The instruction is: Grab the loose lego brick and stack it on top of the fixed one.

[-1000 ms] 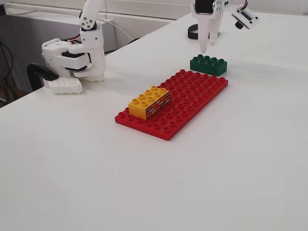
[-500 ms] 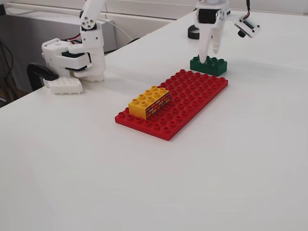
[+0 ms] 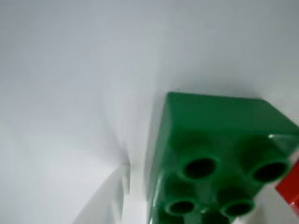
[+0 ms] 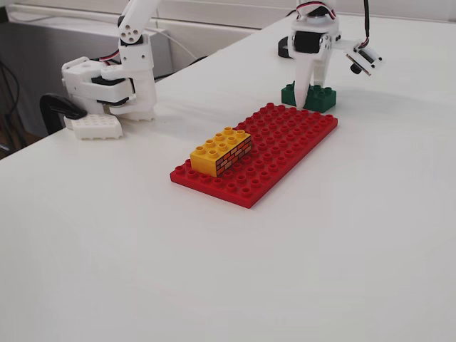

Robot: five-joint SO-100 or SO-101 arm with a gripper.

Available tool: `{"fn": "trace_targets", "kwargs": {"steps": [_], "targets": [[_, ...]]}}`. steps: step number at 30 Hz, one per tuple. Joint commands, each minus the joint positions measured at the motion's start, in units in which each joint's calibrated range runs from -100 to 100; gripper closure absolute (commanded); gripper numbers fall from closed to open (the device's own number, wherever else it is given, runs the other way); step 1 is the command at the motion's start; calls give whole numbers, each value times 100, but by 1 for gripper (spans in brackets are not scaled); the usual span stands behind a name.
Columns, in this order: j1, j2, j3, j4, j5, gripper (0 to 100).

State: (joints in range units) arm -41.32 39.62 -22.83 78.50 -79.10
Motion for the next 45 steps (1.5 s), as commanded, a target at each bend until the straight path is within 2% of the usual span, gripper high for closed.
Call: {"fn": "trace_targets", "kwargs": {"steps": [1,4,10,12,15,21,29,36,45], "targets": [[-67,-92,29,-27,-51,91],[-67,-92,29,-18,-51,100],[-141,-118,-124,155,1,98],[-252,-185,-378,615,6,98],[-364,-516,-812,1925,215,98],[-37,-1591,-704,2116,2353,98],[942,-3064,201,2133,4847,98],[1951,-4368,1432,2124,6431,98],[3702,-5376,3224,2046,7894,98]]}}
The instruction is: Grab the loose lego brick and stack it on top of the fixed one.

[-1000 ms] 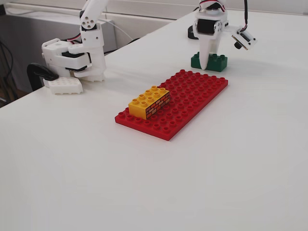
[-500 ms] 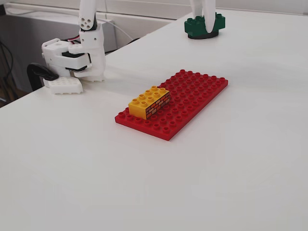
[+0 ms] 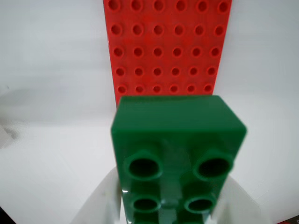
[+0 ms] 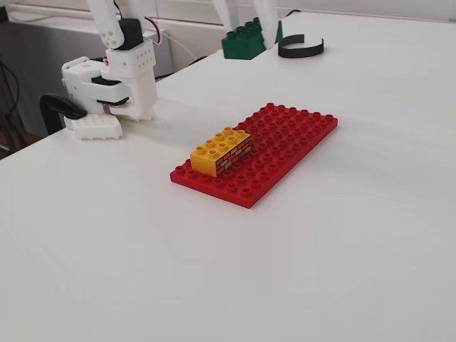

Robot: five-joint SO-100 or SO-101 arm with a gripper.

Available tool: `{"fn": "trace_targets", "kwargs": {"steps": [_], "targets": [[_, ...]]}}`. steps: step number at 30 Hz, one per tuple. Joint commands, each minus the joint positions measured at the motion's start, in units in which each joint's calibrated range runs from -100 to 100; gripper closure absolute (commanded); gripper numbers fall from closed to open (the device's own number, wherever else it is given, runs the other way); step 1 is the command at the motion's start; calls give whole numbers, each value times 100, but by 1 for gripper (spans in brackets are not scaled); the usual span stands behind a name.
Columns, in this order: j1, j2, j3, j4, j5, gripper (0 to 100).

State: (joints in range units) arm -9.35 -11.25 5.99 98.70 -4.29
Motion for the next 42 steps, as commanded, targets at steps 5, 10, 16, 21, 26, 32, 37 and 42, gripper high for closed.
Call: {"fn": "trace_targets", "kwargs": {"steps": [5,10,16,21,26,32,37,42], "targets": [[1469,-297,1175,-625,774,98],[1788,-297,1799,-1215,1480,98],[1743,-297,2333,-2004,1490,98],[1736,-289,2541,-2403,1365,98],[1439,-280,2532,-2412,1108,98],[1098,397,2442,-2429,863,98],[1261,973,2125,-2464,873,98],[1432,973,2062,-2490,884,98]]}}
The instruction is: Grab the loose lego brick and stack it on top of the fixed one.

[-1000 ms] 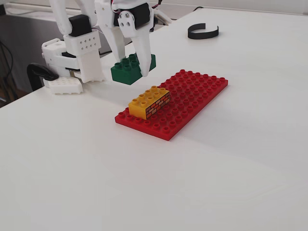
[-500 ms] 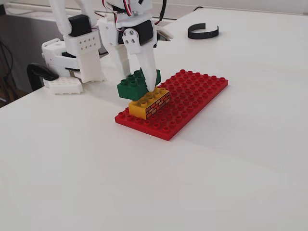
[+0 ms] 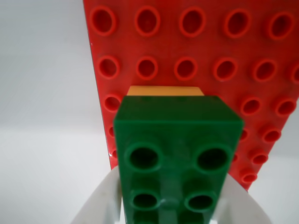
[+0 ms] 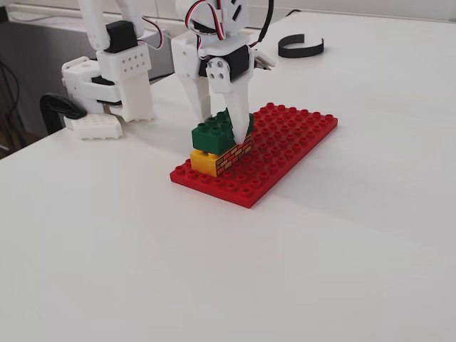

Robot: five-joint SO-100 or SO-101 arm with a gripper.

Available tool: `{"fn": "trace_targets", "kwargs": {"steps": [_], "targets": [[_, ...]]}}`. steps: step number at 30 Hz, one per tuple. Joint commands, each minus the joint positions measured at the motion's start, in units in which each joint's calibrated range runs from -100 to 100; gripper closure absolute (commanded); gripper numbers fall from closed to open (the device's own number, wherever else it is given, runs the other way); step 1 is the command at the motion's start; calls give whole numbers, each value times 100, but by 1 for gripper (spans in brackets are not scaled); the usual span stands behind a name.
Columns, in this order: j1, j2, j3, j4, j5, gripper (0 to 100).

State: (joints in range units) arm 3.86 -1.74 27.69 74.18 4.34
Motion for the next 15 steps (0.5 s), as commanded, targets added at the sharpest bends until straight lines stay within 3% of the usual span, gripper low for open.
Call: {"fn": "trace_targets", "kwargs": {"steps": [1,15], "targets": [[111,22,-108,-29,21,98],[119,22,-9,-81,21,94]]}}
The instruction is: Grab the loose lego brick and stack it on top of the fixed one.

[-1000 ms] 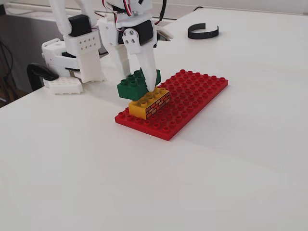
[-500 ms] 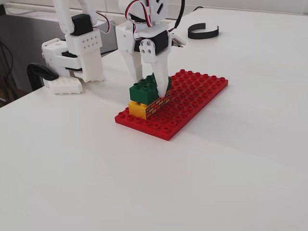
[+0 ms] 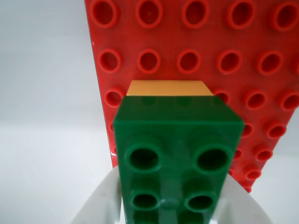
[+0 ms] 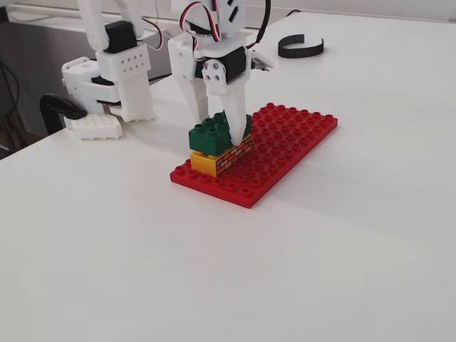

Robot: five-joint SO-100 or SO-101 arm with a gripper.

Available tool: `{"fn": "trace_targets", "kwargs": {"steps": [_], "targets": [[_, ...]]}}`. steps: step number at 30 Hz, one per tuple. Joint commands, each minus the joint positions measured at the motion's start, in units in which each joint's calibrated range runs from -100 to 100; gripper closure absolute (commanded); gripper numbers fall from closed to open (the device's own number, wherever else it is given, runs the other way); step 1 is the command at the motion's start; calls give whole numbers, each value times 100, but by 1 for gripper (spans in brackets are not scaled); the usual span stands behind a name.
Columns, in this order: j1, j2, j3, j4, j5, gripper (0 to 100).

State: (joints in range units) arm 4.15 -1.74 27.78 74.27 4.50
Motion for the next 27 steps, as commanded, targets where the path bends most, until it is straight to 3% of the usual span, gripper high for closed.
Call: {"fn": "trace_targets", "kwargs": {"steps": [1,6,10,17,27], "targets": [[89,22,-18,-89,10,91],[89,13,82,-98,136,73],[89,5,109,-98,136,66],[22,-165,9,32,99,66],[-378,-2146,-751,1576,104,66]]}}
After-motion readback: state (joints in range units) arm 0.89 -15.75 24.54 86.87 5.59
